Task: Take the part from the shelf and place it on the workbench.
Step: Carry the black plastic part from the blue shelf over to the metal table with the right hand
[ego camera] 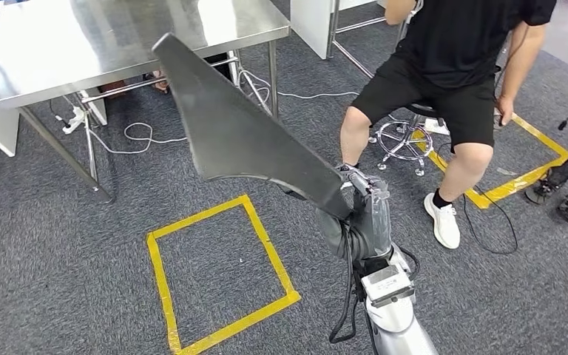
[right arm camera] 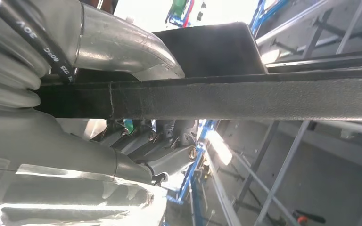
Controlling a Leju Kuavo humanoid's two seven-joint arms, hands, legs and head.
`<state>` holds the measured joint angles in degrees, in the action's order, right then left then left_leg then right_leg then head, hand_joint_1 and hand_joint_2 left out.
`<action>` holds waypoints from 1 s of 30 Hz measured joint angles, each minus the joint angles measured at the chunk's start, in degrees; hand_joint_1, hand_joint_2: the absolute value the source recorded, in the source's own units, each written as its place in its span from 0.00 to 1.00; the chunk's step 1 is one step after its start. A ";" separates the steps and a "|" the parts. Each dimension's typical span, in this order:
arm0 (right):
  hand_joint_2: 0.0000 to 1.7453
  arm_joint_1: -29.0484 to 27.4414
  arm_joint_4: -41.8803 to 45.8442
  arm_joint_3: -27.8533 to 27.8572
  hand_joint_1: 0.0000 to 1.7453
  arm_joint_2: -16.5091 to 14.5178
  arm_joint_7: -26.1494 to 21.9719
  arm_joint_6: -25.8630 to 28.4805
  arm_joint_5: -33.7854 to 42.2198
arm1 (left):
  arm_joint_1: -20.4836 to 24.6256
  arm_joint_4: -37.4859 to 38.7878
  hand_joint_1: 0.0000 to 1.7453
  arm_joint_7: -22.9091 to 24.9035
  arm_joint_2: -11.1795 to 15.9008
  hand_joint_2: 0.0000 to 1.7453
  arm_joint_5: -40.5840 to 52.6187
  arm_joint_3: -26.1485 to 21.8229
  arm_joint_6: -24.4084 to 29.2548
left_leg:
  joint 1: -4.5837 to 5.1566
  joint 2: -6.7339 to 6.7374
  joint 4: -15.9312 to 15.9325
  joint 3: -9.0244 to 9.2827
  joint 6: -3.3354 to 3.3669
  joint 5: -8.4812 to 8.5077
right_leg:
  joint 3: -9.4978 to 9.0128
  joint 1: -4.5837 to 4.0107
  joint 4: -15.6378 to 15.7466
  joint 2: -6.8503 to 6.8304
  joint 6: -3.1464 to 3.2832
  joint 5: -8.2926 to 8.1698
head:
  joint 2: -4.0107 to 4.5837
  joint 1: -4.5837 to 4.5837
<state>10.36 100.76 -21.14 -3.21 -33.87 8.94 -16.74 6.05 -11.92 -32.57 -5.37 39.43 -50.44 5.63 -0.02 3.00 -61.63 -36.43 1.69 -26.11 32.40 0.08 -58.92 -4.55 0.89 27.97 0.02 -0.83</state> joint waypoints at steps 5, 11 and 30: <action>1.00 0.24 -0.04 0.02 1.00 -0.10 0.02 -0.02 -0.01 | 0.08 -0.01 0.00 0.15 -0.02 1.00 0.00 -0.11 0.47 | 0.54 -0.79 3.89 1.80 1.02 0.91 | -0.46 -0.04 0.07 -1.42 -1.15 0.68 | -0.01 -0.13; 1.00 -0.13 -0.23 0.11 1.00 0.28 0.06 -0.01 0.03 | 0.14 0.01 0.00 0.42 -0.24 1.00 -0.02 -0.14 0.87 | -0.12 -5.24 4.97 2.56 1.41 1.72 | 7.28 0.60 -15.33 4.08 -1.45 6.17 | -0.01 0.25; 1.00 -0.01 -0.29 0.07 1.00 -0.15 0.35 -0.02 -0.11 | -0.29 0.03 0.00 1.11 -0.30 1.00 0.22 -1.16 2.01 | -0.51 -0.46 -1.12 -1.09 -1.34 0.28 | -0.74 0.63 0.65 0.06 -0.38 0.12 | 0.00 -0.68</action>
<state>10.35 100.47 -21.06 -3.36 -33.52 8.92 -16.85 5.76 -11.90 -31.46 -5.67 39.65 -51.59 7.63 -0.53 2.54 -62.74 -37.53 0.35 -25.83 31.66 0.71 -58.27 -4.49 0.50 28.09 0.02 -1.51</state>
